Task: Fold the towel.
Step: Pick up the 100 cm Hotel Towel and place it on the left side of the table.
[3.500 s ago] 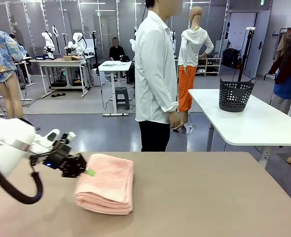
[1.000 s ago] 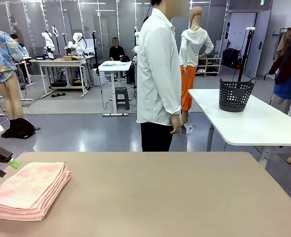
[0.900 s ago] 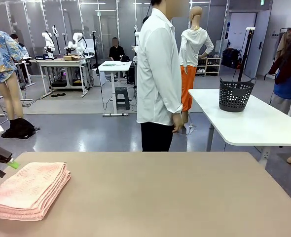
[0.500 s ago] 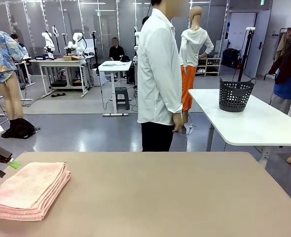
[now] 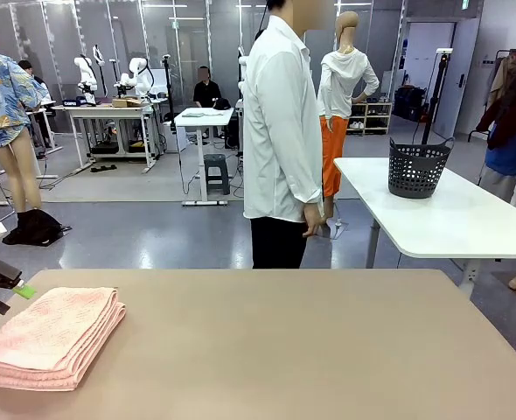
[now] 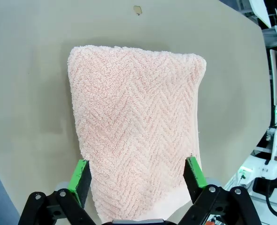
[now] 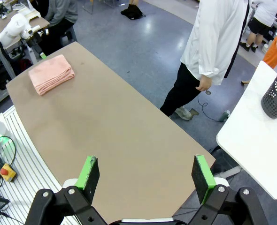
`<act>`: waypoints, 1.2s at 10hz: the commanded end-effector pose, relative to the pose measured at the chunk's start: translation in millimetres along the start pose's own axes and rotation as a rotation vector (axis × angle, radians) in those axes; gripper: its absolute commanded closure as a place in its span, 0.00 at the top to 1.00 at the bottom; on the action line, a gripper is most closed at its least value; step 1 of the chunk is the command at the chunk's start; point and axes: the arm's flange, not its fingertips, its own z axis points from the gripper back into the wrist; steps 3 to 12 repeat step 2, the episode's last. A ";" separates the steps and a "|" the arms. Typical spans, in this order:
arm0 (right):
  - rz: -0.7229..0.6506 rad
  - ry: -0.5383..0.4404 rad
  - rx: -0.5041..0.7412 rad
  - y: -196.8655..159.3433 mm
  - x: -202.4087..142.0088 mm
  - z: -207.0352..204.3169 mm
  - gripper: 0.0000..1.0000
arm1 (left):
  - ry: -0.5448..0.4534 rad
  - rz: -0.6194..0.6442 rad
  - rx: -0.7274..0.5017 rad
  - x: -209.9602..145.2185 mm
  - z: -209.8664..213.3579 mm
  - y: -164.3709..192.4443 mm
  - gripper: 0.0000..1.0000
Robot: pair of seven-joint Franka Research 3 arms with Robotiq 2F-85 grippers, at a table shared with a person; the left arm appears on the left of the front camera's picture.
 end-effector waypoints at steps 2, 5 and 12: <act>-0.003 0.004 -0.005 0.2 0.8 0.2 1.00 | -0.005 0.003 -0.019 4.1 0.7 2.3 1.00; -0.003 0.004 -0.005 0.2 0.8 0.2 1.00 | -0.005 0.003 -0.019 4.1 0.7 2.3 1.00; -0.003 0.004 -0.005 0.2 0.8 0.2 1.00 | -0.005 0.003 -0.019 4.1 0.7 2.3 1.00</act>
